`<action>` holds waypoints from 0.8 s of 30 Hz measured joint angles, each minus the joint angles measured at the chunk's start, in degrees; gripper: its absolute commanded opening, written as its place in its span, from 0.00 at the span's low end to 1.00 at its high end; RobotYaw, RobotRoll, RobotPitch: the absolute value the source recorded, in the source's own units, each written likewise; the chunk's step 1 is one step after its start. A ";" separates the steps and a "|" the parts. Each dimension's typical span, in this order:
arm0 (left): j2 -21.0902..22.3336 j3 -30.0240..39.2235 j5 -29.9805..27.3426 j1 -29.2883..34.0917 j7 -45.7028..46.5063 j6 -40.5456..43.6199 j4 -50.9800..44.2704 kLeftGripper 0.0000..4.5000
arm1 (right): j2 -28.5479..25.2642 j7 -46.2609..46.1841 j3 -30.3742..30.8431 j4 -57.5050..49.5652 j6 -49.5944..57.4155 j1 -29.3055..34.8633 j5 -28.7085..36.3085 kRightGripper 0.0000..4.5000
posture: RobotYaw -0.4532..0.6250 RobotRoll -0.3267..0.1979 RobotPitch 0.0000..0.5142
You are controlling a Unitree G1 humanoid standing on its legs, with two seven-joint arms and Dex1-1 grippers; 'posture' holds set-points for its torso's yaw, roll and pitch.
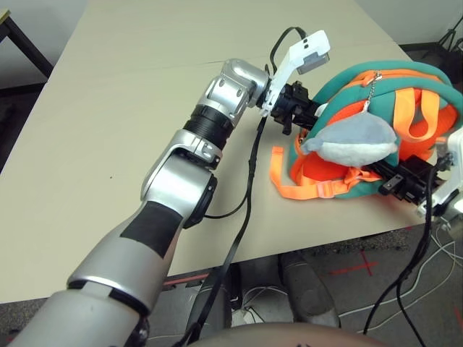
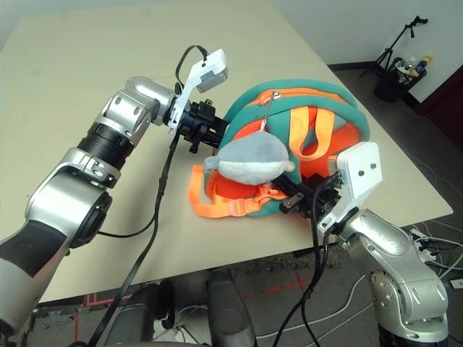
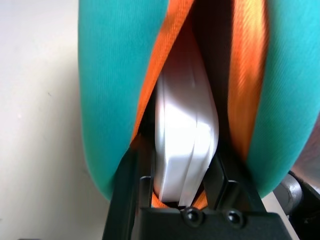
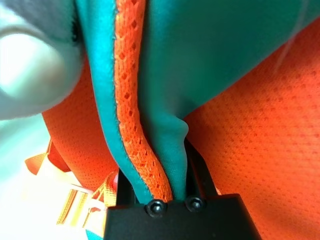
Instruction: Put the pencil case into the backpack and zip it.
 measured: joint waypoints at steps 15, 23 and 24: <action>11.82 3.52 -9.12 -0.56 -6.07 7.04 -12.24 0.87 | 0.06 1.12 1.42 2.06 -0.65 -2.51 -1.00 0.05 | 0.25 0.62 0.33; 11.75 0.86 -7.83 2.26 -2.81 4.91 -12.27 0.27 | -0.06 1.42 1.43 2.42 -0.65 -2.94 -1.01 0.05 | 0.25 0.62 0.33; 11.54 0.76 -7.80 2.25 -2.36 4.42 -11.93 0.21 | -0.07 1.42 1.43 2.43 -0.64 -2.94 -1.02 0.05 | 0.25 0.62 0.33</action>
